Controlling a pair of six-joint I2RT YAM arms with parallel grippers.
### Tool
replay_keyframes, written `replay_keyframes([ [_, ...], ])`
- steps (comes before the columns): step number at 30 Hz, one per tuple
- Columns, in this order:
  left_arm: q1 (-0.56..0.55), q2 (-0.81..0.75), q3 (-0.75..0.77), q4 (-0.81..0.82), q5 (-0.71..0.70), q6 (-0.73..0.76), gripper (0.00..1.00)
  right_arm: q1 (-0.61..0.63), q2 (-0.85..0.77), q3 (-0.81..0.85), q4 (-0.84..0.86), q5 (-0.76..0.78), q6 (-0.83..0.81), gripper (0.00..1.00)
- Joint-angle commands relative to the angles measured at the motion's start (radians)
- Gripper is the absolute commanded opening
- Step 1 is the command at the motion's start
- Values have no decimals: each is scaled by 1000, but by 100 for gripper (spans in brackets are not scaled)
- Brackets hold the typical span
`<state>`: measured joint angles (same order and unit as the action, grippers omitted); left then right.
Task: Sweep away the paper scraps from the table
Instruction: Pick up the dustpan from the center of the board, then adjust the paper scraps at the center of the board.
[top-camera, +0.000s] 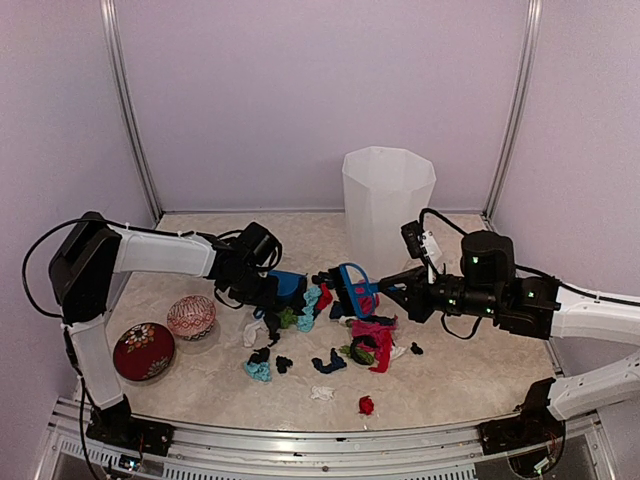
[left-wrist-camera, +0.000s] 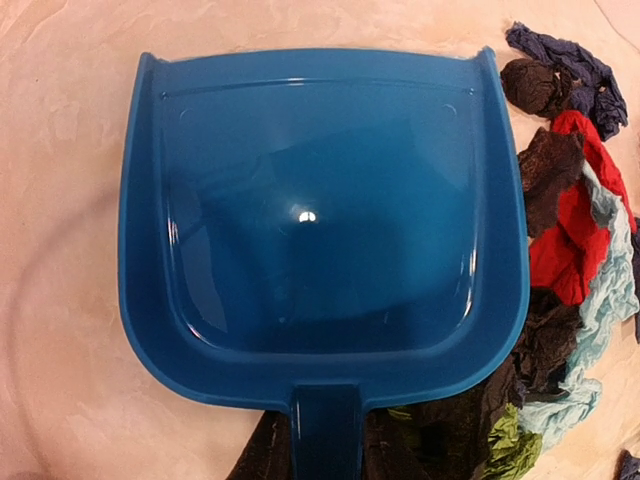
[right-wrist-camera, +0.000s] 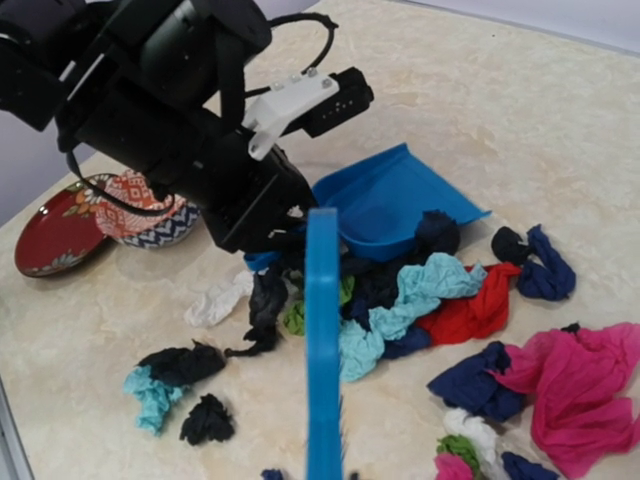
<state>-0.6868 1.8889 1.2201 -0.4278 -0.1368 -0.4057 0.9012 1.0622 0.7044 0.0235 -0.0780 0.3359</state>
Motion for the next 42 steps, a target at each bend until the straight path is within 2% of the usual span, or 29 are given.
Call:
replay_keyframes([
  [1,7,-4,30,3,9,12,21,-9,-1,26,-4,10,-5,0],
  [10,9,-61,32,2,-44,11,9,-8,-10,19,-7,21,-3,0],
  [17,8,-154,6,7,-105,-7,8,-9,-2,14,6,15,1,0],
  [27,-20,-195,-19,11,-114,-24,8,-9,20,21,21,1,-2,0],
  [33,-60,-257,-16,-2,-198,-58,6,-8,34,3,51,12,-29,0],
  [37,-91,-348,-51,30,-224,-87,5,-8,99,40,96,-71,-53,0],
  [42,-118,-431,-104,106,-178,-114,1,-7,171,86,180,-178,-44,0],
])
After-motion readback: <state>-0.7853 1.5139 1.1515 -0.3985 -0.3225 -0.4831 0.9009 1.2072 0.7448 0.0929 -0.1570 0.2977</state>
